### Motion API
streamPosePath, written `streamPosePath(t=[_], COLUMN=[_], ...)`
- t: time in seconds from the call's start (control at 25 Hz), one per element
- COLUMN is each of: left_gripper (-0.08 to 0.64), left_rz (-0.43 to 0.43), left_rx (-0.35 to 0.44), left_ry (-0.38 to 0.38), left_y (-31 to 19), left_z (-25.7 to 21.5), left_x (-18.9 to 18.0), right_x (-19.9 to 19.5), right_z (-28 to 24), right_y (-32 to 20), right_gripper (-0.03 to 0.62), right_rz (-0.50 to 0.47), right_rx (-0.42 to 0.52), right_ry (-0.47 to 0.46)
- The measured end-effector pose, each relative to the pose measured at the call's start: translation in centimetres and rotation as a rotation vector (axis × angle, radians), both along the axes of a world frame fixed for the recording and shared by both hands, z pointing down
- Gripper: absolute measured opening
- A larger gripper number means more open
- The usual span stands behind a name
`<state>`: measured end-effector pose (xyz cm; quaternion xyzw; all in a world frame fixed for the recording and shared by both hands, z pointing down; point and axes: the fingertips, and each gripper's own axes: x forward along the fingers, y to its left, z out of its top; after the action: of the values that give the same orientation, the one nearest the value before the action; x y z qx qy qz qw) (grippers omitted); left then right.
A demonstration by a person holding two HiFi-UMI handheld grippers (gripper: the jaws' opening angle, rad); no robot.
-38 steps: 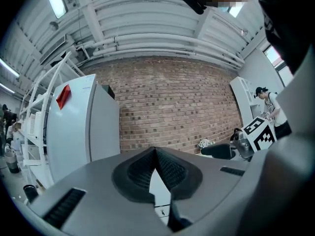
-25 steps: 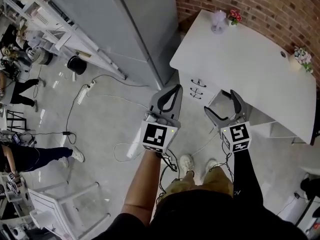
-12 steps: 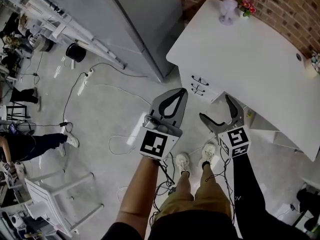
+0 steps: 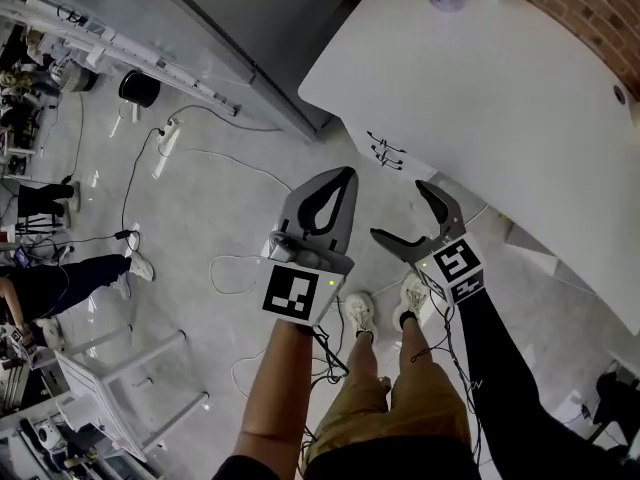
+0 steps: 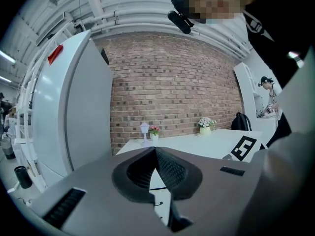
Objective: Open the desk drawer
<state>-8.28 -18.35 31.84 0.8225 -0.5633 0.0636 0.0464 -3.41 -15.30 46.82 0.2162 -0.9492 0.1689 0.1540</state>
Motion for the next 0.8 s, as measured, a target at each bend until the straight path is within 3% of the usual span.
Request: streamPosePath(t=[0.36,0.68,0.8], left_gripper=[0.008,0.008,0.008], left_rz=[-0.045,-0.060,-0.074], left_rx=[-0.035,-0.067,-0.057], left_ry=[-0.016,-0.033,-0.035], left_y=[-0.4,-1.6,-2.7], left_z=[4.7,9.9,11.2], left_x=[0.5,-0.2,-0.9], right_x=[-1.0,-0.2,0.0], right_z=[7.0,10.0,11.2], right_y=[-1.3,-4.0,-4.6], right_gripper=[0.494,0.489,0.488], right_rz=[-0.006,0.167,0.231], right_rx=[-0.115,-0.146,-0.196], right_ry=[-0.049,-0.129,-0.149])
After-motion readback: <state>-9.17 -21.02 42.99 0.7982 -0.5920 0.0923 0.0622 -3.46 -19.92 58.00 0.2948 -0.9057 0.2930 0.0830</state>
